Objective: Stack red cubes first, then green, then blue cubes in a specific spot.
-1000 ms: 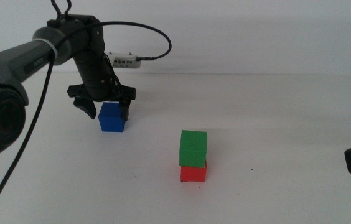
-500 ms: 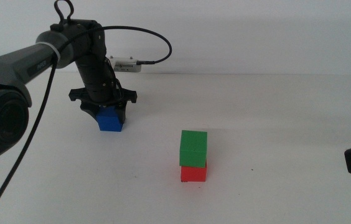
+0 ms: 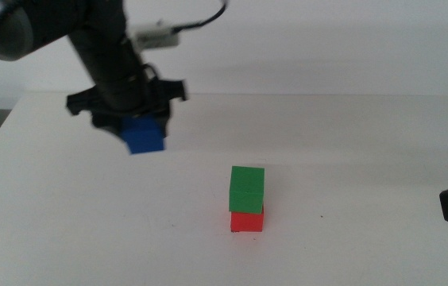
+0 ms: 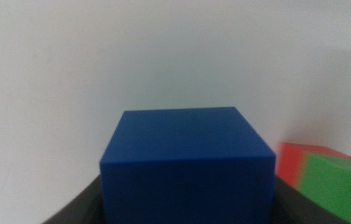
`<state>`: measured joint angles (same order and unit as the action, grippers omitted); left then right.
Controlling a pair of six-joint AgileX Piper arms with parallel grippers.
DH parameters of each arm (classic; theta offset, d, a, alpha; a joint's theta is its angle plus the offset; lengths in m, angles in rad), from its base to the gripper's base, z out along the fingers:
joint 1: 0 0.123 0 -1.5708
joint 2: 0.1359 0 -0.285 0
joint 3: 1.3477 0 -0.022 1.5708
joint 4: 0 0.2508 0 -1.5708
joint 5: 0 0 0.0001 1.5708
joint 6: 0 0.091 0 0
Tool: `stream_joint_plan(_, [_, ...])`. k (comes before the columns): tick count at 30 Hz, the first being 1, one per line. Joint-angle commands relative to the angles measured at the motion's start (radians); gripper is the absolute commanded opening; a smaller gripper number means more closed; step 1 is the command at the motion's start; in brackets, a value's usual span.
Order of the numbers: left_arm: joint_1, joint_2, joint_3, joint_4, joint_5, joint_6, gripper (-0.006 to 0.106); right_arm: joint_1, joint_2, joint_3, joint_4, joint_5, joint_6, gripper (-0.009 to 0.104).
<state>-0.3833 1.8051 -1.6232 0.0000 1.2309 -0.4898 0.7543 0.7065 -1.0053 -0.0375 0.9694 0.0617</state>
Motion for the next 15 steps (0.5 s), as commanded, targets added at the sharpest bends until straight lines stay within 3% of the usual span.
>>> stream_joint_plan(1, [-0.101,-0.055,-0.006,0.092,-0.010,-0.128,-0.002,-0.008,-0.003,0.004,-0.007,-0.004,-0.011,0.081])
stream_joint_plan(4, [-0.206,-0.042,-0.083,0.142,-0.010,-0.141,-0.002,-0.008,-0.003,0.004,-0.007,-0.004,-0.011,0.081])
stream_joint_plan(8, [-0.280,0.006,-0.152,0.028,-0.010,-0.145,-0.002,-0.008,-0.003,0.004,-0.007,-0.004,-0.011,0.081])
stream_joint_plan(15, [-0.334,0.100,-0.169,0.025,-0.010,-0.174,-0.002,-0.008,-0.003,0.004,-0.007,-0.004,-0.011,0.081])
